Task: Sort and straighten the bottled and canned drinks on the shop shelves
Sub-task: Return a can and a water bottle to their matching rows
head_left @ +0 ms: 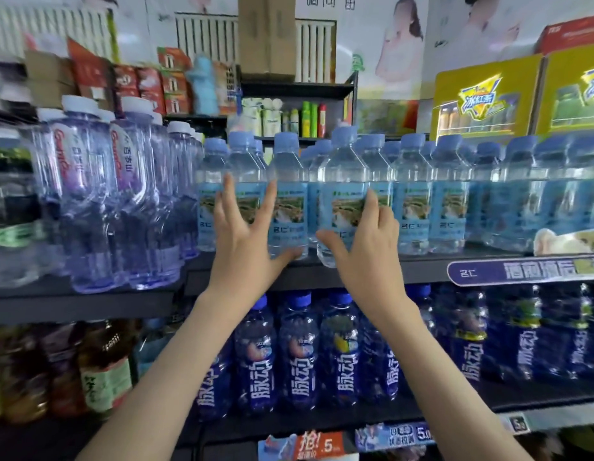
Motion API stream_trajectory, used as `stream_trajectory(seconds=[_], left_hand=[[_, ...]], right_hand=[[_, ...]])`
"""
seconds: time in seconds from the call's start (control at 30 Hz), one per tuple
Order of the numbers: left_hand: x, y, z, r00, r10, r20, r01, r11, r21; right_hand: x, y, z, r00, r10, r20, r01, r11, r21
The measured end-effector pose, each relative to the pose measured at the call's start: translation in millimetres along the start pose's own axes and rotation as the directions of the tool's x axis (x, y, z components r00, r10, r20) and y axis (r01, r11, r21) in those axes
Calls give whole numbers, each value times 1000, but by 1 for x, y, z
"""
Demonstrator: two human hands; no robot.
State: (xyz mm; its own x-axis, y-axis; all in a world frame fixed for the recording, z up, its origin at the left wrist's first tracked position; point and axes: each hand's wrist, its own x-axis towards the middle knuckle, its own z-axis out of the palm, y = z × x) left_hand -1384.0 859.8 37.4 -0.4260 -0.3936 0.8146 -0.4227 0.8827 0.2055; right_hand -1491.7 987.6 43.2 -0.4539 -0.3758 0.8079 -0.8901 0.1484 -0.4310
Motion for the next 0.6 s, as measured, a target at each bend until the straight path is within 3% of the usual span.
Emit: stream_trajectory(seconds=[0.17, 0.43, 0.5, 0.6], left_hand=[[0, 5, -1, 999, -20, 37, 19, 999, 33], [1, 7, -2, 999, -14, 32, 13, 999, 46], [-2, 9, -3, 999, -24, 40, 21, 996, 84], [-12, 10, -6, 999, -28, 28, 24, 990, 142]], right_hand=[[14, -4, 18, 999, -10, -34, 10, 1000, -17], [6, 5, 37, 985, -112, -129, 63, 939, -338], [6, 4, 35, 988, -112, -101, 73, 940, -333], [0, 4, 29, 996, -89, -6, 86, 982, -168]])
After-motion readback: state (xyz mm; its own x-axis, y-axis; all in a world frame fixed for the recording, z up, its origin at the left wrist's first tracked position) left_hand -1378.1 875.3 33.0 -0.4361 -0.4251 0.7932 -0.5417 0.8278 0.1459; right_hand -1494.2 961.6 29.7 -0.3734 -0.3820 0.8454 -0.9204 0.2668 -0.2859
